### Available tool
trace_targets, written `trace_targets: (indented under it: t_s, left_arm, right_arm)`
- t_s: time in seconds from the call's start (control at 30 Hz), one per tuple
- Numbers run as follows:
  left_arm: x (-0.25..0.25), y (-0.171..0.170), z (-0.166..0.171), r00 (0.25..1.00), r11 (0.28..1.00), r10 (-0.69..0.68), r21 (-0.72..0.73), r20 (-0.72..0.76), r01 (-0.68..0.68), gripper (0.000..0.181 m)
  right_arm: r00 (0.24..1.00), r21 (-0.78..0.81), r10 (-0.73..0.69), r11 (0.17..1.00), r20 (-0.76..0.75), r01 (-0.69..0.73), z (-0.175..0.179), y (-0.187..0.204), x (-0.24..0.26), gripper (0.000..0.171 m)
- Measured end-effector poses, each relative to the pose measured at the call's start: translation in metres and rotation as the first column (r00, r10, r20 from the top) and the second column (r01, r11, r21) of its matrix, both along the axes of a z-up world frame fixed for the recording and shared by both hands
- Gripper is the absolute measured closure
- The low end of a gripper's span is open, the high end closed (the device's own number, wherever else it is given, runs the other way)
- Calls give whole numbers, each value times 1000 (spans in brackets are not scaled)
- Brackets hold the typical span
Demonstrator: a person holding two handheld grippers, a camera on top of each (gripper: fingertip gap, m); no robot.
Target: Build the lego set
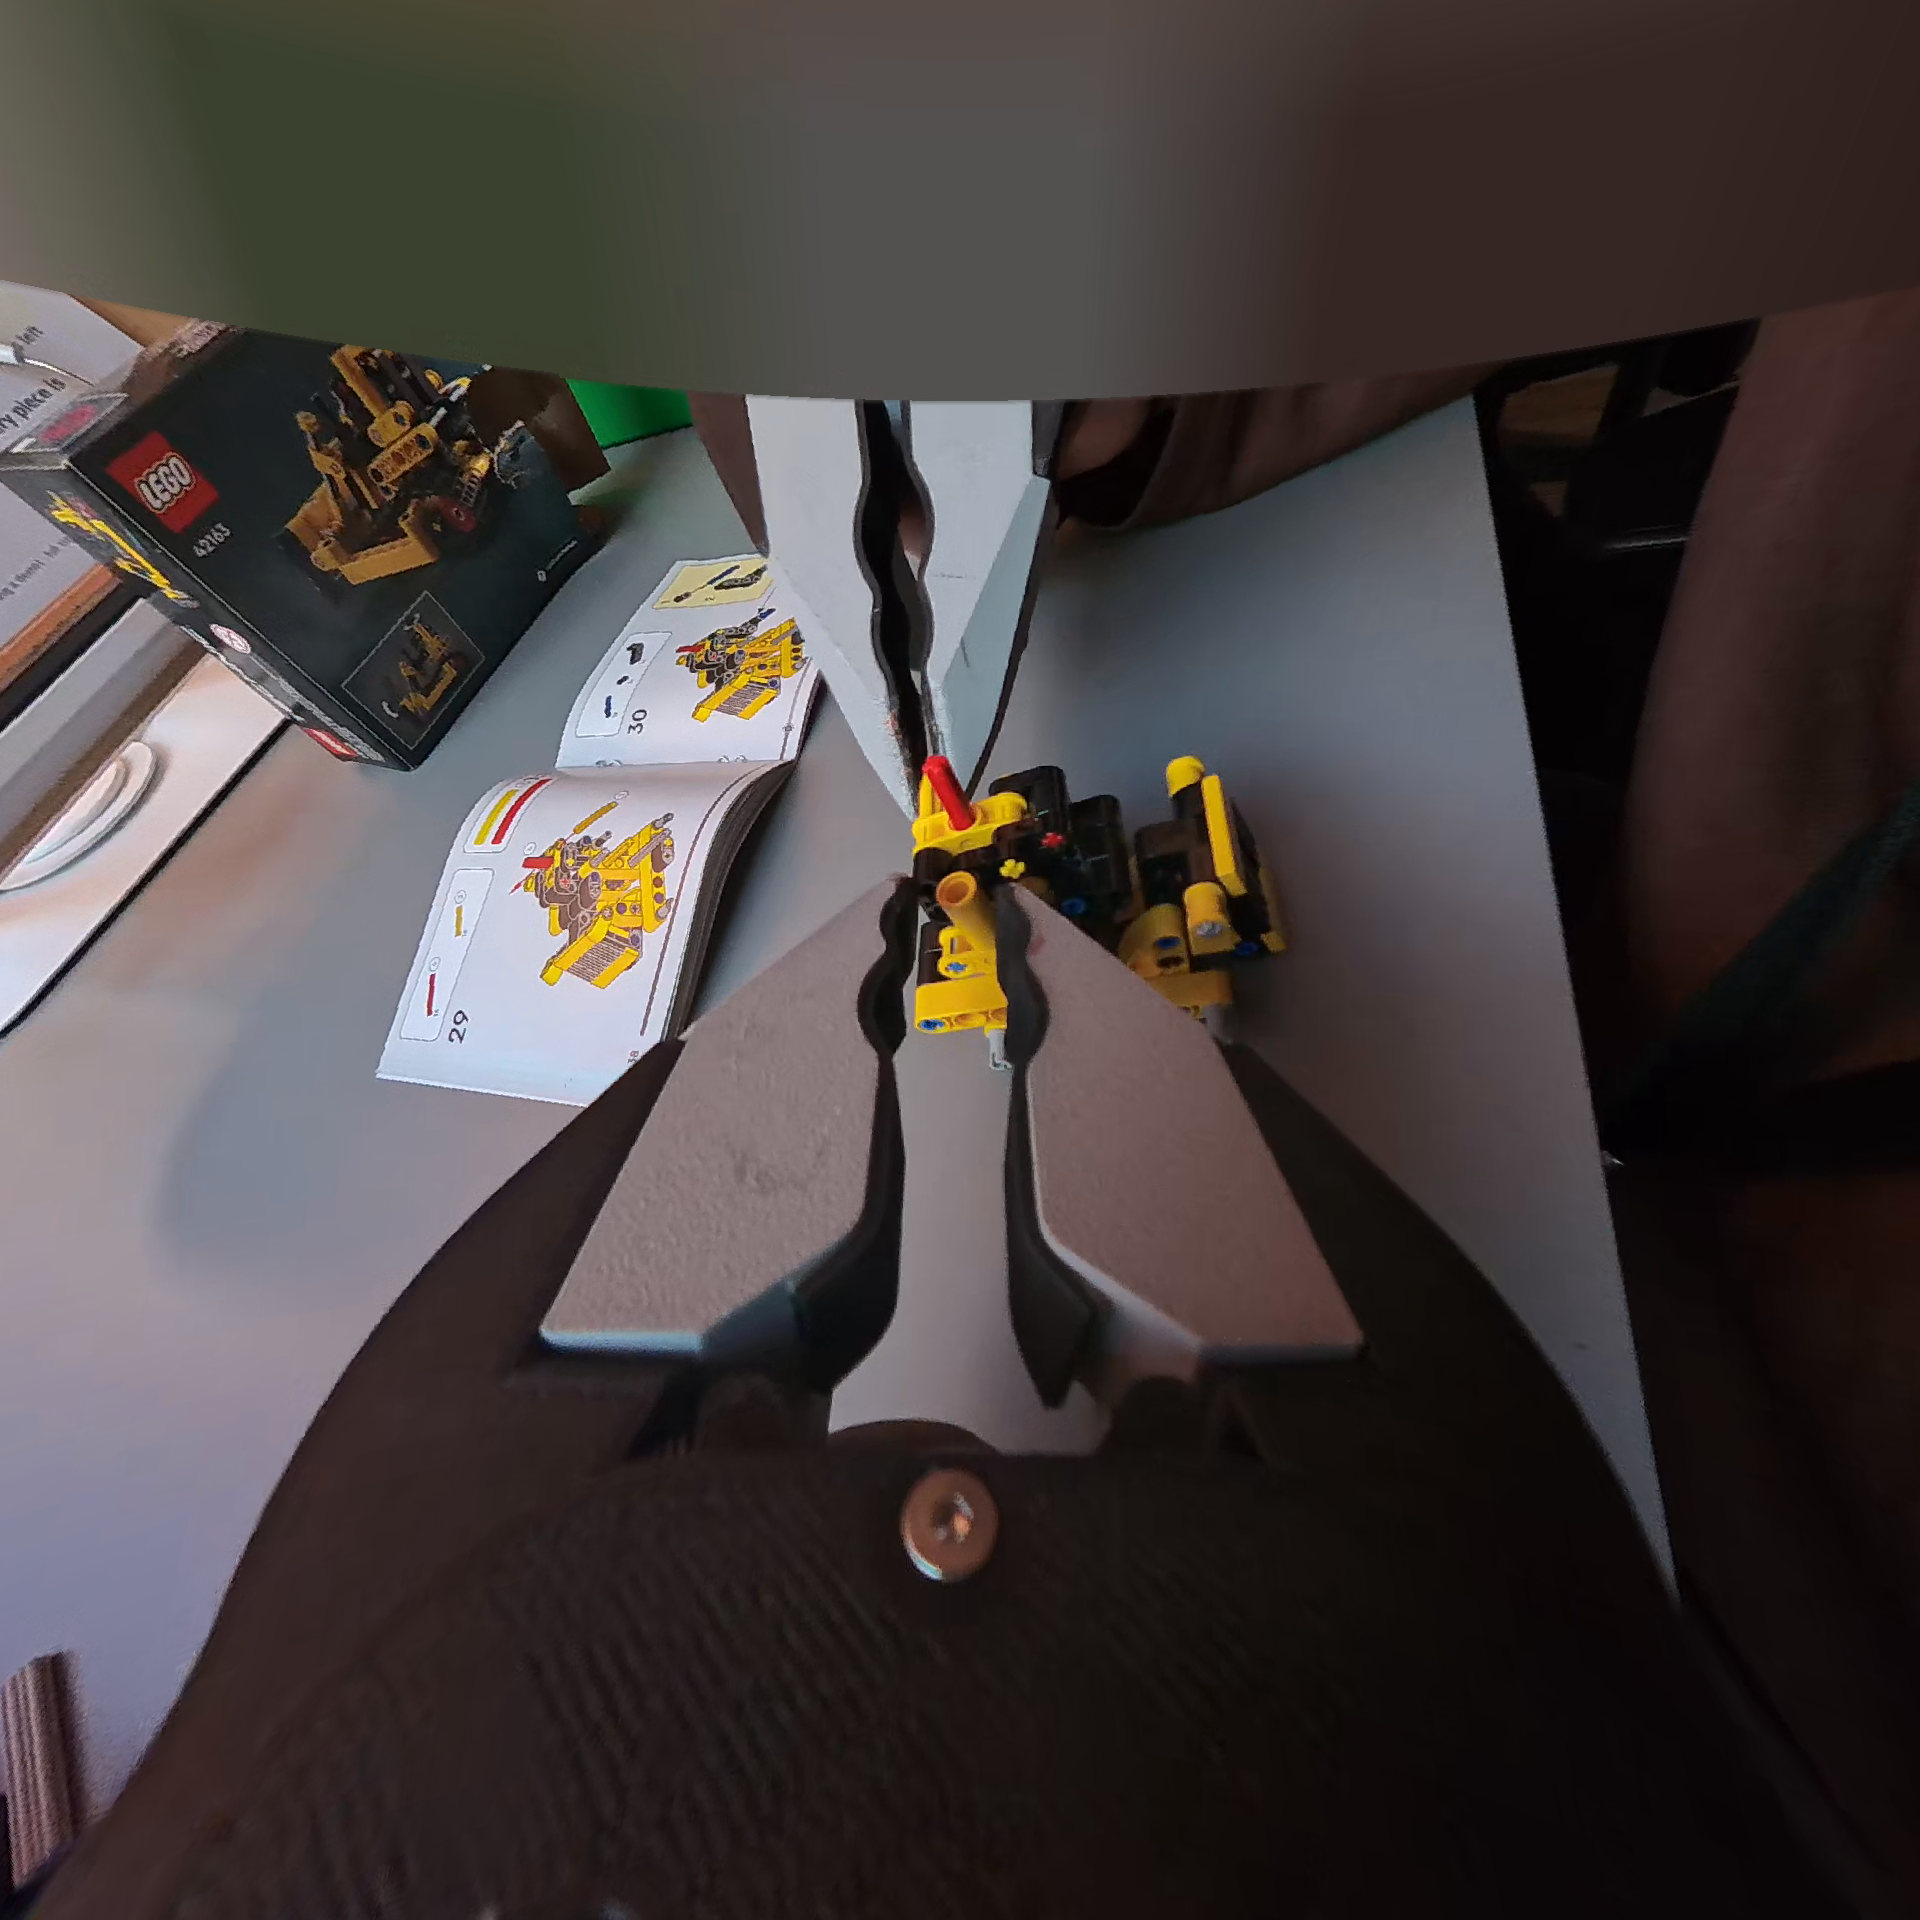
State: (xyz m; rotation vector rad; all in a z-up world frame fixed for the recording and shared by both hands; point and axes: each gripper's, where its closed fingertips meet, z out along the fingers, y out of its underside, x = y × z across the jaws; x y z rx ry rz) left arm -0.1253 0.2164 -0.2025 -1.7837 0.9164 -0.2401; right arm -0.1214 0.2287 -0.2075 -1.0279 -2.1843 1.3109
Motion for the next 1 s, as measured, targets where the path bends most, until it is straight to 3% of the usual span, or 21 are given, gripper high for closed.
trace_targets:
  t_s: [0.27, 0.5, 0.7, 1.0]
  left_arm:
    - [-6, -3, 13, 995, 999, -29, 21, 96, 27, 168]
    - [-24, 9, 15, 997, 997, -43, -56, 70, 47, 174]
    - [-19, 10, 3, 980, 974, -110, -177, 164, 139, 167]
    - [-16, 11, 4, 973, 973, -123, -171, 194, 157, 166]
  right_arm:
    - [1000, -9, 5, 1000, -4, -5, 1, 0, 0, 170]
    - [1000, -37, 19, 999, -1, -19, 1, -2, 0, 170]
    - [1000, -54, 27, 998, -6, -28, 1, -2, -1, 170]
    - [999, -65, 40, 997, -4, -40, 1, -5, -2, 170]
